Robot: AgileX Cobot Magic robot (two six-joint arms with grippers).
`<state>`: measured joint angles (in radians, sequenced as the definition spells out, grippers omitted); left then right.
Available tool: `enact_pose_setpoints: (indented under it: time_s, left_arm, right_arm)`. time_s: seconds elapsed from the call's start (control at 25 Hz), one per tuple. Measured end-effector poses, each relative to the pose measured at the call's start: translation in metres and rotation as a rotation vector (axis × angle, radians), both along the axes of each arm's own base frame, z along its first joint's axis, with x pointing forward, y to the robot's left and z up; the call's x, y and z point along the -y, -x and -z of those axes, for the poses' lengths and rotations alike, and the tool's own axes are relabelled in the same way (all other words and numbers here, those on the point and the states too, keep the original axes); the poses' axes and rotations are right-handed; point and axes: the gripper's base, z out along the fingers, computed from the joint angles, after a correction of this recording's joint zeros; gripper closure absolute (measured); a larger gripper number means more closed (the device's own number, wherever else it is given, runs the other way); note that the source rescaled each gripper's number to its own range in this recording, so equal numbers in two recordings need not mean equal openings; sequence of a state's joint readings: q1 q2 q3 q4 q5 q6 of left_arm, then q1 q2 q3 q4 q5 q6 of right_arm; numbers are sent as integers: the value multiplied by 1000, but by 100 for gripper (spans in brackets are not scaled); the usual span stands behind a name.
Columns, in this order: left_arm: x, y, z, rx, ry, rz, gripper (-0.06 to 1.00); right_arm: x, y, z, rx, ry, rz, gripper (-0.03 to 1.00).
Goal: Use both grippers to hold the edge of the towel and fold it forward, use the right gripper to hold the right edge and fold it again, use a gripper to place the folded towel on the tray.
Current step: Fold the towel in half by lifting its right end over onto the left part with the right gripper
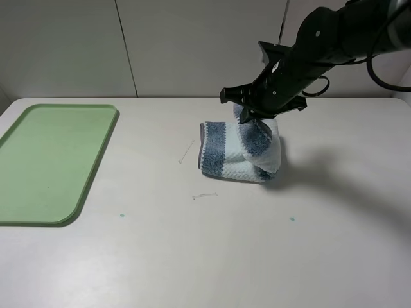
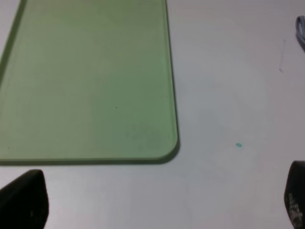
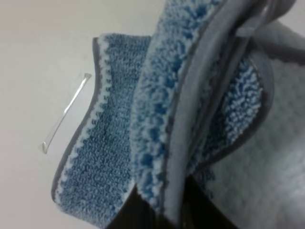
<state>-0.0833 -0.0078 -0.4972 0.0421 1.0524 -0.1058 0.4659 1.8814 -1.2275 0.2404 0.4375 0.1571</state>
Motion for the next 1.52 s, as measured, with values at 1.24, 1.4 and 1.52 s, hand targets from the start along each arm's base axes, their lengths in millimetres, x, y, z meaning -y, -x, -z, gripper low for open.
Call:
enact_pose_setpoints:
  time_s: [1.24, 1.4, 1.52]
  left_arm:
    - [0, 0, 0, 1, 0, 0, -6]
    - [0, 0, 0, 1, 0, 0, -6]
    - [0, 0, 0, 1, 0, 0, -6]
  right_arm:
    - [-25, 0, 22, 62, 5, -68, 1]
    - [-25, -1, 22, 63, 5, -67, -3]
    - [-25, -1, 22, 63, 4, -67, -3]
